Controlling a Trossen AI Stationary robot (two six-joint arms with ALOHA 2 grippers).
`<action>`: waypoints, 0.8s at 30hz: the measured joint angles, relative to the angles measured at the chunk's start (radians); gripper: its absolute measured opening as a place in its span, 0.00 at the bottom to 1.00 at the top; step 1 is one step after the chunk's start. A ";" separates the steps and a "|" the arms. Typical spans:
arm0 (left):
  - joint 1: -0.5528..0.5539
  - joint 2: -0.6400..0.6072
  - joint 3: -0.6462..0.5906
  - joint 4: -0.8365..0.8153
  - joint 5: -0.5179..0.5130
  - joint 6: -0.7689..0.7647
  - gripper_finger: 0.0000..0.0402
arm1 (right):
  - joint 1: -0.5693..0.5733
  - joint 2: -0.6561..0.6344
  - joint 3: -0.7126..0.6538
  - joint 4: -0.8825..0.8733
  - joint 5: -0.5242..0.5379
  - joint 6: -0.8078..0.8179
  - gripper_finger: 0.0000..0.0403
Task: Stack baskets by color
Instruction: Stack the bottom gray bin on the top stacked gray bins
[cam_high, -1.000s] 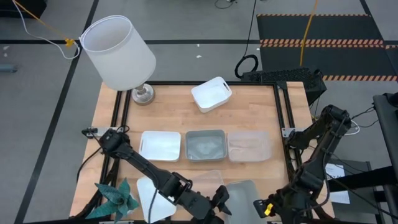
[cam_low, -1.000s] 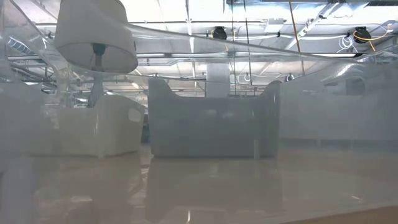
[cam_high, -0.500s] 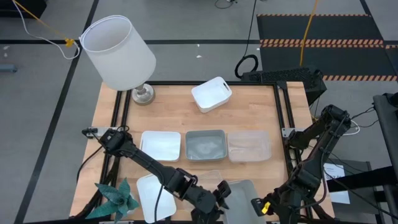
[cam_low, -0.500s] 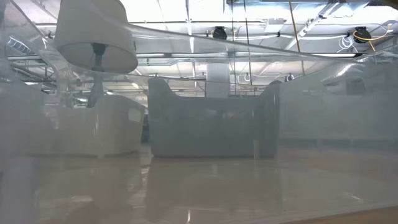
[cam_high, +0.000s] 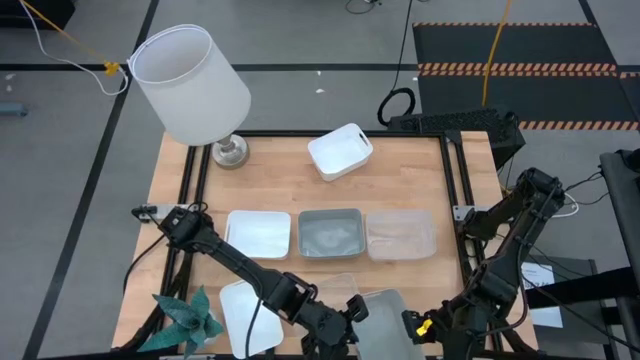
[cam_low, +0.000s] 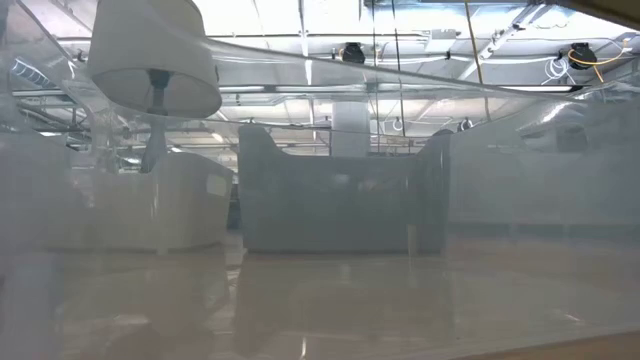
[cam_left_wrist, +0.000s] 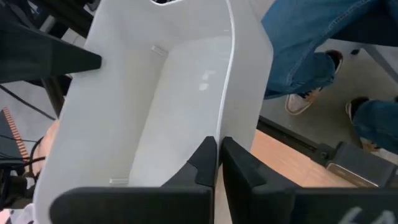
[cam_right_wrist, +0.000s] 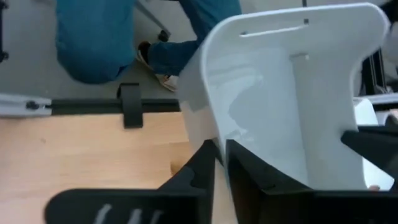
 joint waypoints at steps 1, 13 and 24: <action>0.000 0.000 0.000 -0.003 0.000 -0.004 0.03 | 0.000 0.000 0.000 0.008 0.003 0.018 0.09; 0.002 0.000 0.000 -0.030 0.009 -0.037 0.01 | -0.003 -0.014 0.000 0.081 0.085 0.362 0.44; -0.001 -0.018 0.002 -0.036 -0.016 -0.076 0.01 | 0.008 -0.112 0.000 0.065 0.133 0.703 0.72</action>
